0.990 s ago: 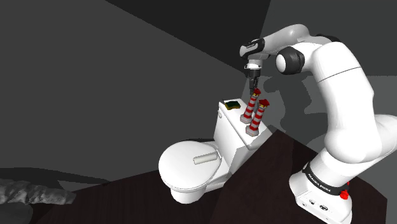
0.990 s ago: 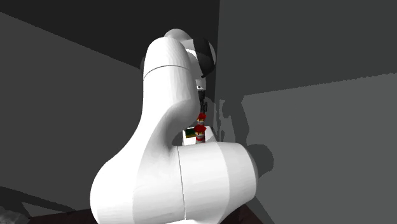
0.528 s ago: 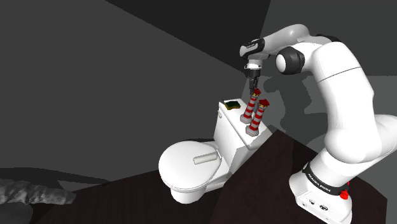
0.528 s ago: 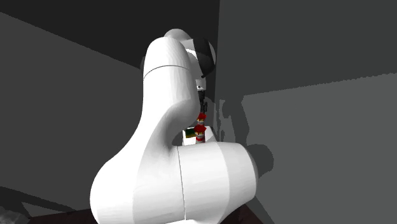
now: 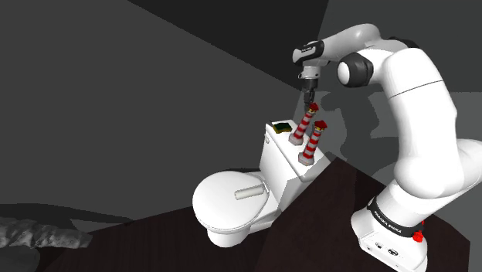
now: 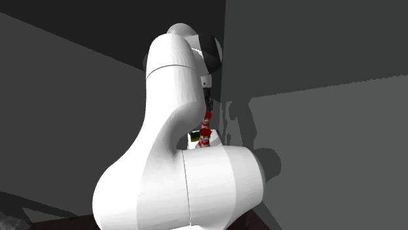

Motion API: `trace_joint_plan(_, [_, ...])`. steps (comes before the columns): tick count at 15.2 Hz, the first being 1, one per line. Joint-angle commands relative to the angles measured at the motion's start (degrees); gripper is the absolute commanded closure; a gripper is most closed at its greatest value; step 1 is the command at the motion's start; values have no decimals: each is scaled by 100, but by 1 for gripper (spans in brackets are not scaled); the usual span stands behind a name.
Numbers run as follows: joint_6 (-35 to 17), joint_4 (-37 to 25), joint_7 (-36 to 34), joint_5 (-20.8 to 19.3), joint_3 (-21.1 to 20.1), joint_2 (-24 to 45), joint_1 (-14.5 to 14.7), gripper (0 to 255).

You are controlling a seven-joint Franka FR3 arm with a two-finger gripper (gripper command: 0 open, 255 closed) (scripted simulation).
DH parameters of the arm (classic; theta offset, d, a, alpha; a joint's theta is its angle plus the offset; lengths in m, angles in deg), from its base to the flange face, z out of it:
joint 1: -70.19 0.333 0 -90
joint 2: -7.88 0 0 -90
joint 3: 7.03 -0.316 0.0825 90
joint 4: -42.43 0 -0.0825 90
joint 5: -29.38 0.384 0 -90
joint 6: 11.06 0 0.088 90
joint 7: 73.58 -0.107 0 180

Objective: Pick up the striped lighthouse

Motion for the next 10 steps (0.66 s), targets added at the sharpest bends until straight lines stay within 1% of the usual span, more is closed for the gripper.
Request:
trace_joint_plan(1, [113, -59, -5, -17, 13, -58, -4, 255])
trace_joint_plan(8, [498, -243, -26, -73, 55, -268, -10, 255])
trace_joint_plan(10, [507, -248, -26, -74, 55, -272, -10, 255])
